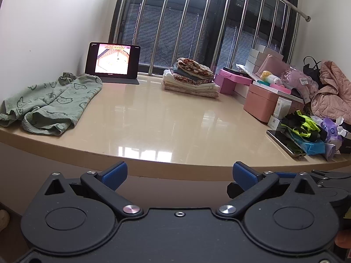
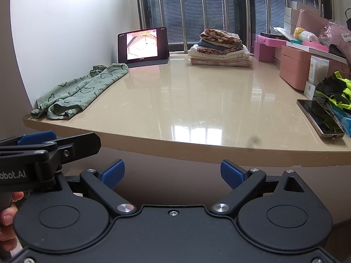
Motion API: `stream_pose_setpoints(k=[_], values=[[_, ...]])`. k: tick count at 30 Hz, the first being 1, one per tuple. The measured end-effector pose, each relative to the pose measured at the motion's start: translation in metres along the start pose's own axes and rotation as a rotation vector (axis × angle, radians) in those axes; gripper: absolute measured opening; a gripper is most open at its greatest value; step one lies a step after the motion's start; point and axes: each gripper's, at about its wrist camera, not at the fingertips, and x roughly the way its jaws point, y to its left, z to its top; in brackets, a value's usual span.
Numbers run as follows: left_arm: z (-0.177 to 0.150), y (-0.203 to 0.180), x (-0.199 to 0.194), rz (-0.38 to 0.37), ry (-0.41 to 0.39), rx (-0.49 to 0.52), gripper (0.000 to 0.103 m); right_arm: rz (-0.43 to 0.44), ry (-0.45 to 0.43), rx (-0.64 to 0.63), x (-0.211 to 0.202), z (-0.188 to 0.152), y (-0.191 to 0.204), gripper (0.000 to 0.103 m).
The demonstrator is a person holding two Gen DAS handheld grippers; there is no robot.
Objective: Fold clothes
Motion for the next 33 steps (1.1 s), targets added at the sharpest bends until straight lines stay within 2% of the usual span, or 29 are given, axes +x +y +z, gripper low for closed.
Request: stream_pose_setpoints(k=[26,33], values=[[-0.0040,0.0027,0.0029,-0.007,0.013,-0.004,0.103,-0.006,0.015,-0.007,0.0022,-0.0021,0.0021,0.096],[-0.0040,0.0021,0.0029,-0.006,0.015,-0.005,0.103,-0.057,0.024,-0.028,0.0051,-0.0001,0.0061,0.096]])
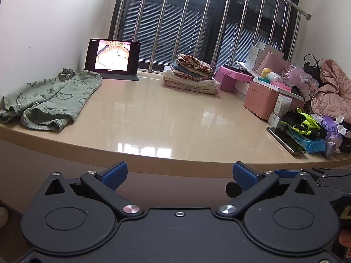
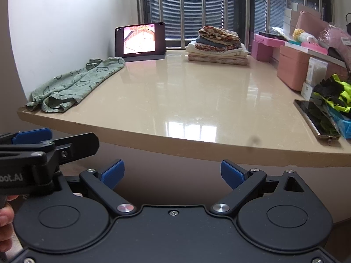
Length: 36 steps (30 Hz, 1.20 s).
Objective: Fold clothes
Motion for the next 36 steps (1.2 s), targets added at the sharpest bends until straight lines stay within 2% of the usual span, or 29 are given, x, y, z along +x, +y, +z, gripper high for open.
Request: stream_pose_setpoints(k=[6,24,36], values=[[0.0010,0.0010,0.0006,-0.001,0.004,-0.007,0.103,-0.027,-0.001,0.009,0.0015,-0.0002,-0.0033,0.096],[0.0008,0.0020,0.0012,-0.002,0.021,-0.007,0.103,-0.008,0.017,-0.029,0.0033,0.0000,0.0018,0.096],[0.0017,0.0019,0.0006,0.000,0.018,-0.008,0.103,-0.003,-0.003,-0.044,0.0000,0.0002,0.0045,0.096]])
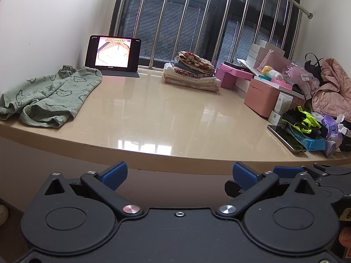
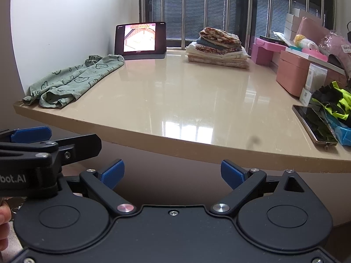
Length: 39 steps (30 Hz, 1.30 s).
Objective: Fold clothes
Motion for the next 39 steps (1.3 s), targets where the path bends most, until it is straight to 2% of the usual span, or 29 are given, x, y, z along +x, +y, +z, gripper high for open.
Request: stream_pose_setpoints(k=[17,39], values=[[0.0016,0.0005,0.0007,0.000,0.001,-0.006,0.103,0.026,-0.032,-0.006,-0.0053,0.0004,0.0006,0.096],[-0.0005,-0.0001,0.0031,0.004,0.011,-0.008,0.103,0.045,-0.028,-0.001,-0.0041,-0.0017,0.0020,0.095]])
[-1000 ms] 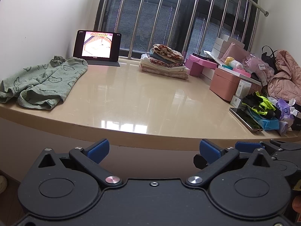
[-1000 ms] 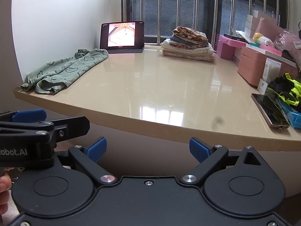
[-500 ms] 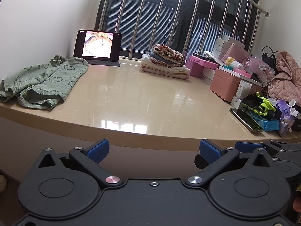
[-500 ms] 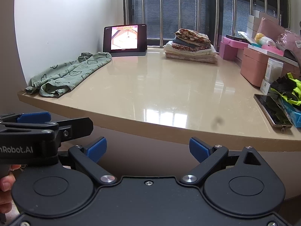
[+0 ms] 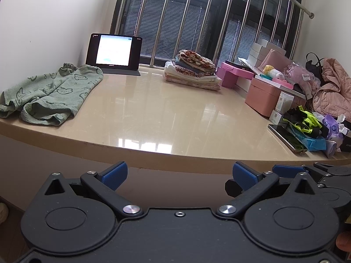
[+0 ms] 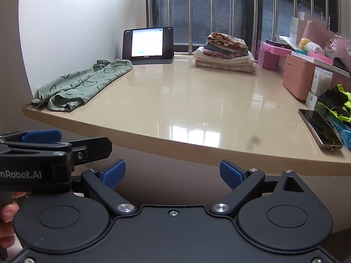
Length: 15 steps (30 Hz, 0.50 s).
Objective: Fold clothes
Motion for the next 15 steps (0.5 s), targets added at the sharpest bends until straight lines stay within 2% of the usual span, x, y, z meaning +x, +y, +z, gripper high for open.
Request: stream_pose_setpoints(k=[15], values=[[-0.0016,-0.0003,0.0008,0.004,0.012,0.003,0.103,0.017,-0.003,0.025,0.0002,-0.0040,-0.0041,0.095]])
